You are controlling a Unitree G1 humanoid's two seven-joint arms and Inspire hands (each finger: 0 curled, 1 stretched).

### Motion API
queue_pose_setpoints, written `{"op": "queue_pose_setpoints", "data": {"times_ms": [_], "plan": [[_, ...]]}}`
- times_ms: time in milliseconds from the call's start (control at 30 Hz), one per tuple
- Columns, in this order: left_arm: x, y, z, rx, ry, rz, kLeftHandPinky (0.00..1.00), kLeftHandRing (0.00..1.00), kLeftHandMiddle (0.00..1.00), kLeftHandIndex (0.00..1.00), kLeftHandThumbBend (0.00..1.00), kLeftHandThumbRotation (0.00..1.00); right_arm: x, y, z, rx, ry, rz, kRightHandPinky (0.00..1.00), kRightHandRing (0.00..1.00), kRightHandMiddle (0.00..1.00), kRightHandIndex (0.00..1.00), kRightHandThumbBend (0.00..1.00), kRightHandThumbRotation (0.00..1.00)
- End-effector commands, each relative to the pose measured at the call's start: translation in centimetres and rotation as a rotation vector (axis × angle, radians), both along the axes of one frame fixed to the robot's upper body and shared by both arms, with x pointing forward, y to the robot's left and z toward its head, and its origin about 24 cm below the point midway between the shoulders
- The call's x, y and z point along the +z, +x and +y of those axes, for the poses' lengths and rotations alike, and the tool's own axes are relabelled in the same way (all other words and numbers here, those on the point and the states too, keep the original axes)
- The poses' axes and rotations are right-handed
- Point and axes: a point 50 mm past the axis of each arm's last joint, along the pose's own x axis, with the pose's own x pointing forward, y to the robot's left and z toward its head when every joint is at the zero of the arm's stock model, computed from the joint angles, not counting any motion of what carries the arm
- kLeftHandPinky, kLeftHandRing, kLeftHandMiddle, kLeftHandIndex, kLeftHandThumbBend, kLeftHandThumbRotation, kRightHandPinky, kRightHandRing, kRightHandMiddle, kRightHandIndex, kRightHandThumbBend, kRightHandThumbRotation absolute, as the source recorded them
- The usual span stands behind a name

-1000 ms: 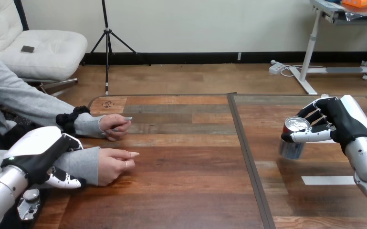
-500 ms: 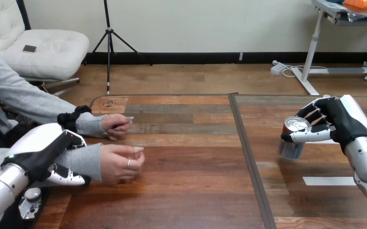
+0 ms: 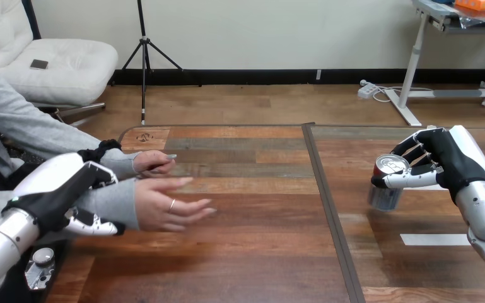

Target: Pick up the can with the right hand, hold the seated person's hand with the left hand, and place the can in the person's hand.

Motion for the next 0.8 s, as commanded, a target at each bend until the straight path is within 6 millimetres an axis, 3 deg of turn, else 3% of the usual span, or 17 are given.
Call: {"op": "queue_pose_setpoints", "data": {"times_ms": [0,767], "plan": [[5.4,2.1,-1.4,-0.062,-0.071,-0.236,0.29,0.33,0.40,0.43,0.49,0.00,3.9,2.2,1.3,0.047,0.000,-0.158,0.38,0.43,0.46,0.46,0.73,0.00],[7.0,2.4,-2.9,-0.115,-0.130,-0.289,0.21,0.25,0.34,0.42,0.45,0.00,4.2,2.4,2.1,0.079,0.011,-0.190,0.37,0.42,0.46,0.46,0.72,0.00]]}}
